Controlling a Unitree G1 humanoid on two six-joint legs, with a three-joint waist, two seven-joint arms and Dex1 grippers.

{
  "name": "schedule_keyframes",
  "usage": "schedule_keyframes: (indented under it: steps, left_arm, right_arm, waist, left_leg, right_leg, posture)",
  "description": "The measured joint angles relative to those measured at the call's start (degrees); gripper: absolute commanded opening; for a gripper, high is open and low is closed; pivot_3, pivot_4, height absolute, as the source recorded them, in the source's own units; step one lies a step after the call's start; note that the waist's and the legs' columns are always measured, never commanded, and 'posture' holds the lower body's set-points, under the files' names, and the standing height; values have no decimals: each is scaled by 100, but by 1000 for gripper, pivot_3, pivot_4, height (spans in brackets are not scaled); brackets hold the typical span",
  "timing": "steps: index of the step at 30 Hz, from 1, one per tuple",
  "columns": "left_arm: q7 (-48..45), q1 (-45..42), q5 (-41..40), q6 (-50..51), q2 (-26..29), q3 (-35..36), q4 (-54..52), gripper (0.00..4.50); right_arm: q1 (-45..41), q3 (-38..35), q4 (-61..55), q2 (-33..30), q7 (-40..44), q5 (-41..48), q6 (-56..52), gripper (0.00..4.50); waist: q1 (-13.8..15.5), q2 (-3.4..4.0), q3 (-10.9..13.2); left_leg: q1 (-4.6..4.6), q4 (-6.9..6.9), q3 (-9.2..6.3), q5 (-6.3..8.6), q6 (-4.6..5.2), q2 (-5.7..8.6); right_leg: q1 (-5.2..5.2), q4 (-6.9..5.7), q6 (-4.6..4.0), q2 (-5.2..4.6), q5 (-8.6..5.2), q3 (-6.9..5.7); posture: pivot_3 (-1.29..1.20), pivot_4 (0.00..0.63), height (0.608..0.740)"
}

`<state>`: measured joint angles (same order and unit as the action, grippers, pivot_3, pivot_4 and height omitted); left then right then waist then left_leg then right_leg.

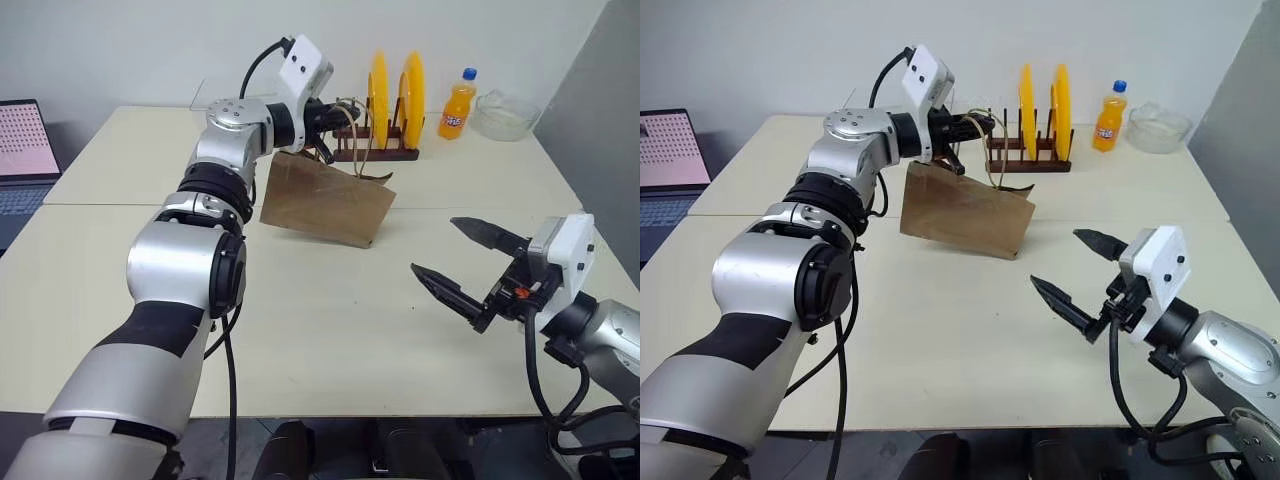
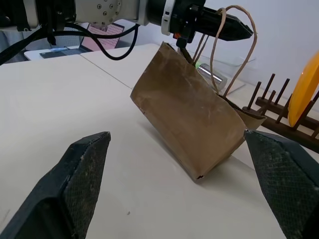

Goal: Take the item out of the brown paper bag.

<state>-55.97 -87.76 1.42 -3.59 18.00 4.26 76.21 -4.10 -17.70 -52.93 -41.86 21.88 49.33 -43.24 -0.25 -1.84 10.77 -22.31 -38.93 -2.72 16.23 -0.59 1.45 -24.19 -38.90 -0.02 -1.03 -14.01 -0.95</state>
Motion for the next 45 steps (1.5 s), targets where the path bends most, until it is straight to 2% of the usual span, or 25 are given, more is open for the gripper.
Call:
schedule_keyframes:
  steps: [18,21,32,45]
  left_arm:
    - [-63,170,294,-254,99,-174,-1,7]
    - [-16,171,345,-280,129,-183,-1,544]
    - [-4,365,615,-556,437,-427,-21,3864]
    - [-405,749,801,-935,1148,-735,-424,3864]
  right_arm:
    - [-56,79,33,-72,-105,145,4,4500]
    - [-82,97,50,-72,-103,141,8,4500]
    - [-112,203,106,-91,-60,98,20,4500]
    - [-299,665,353,-238,282,-319,142,4500]
  waist:
    - [1,0,0]
    - [-1,0,0]
    - [-7,0,0]
    - [-4,0,0]
  left_leg:
    - [0,0,0,0,0,0]
    - [0,0,1,0,0,0]
    - [3,0,2,0,0,-1]
    - [6,-1,3,0,0,-1]
  right_leg:
    - [0,0,0,0,0,1]
    - [0,0,0,0,0,1]
    - [0,-2,-2,0,1,3]
    - [1,-4,-3,0,2,4]
  posture:
    - [0,150,740]
    - [0,150,740]
    - [0,150,740]
    - [0,150,740]
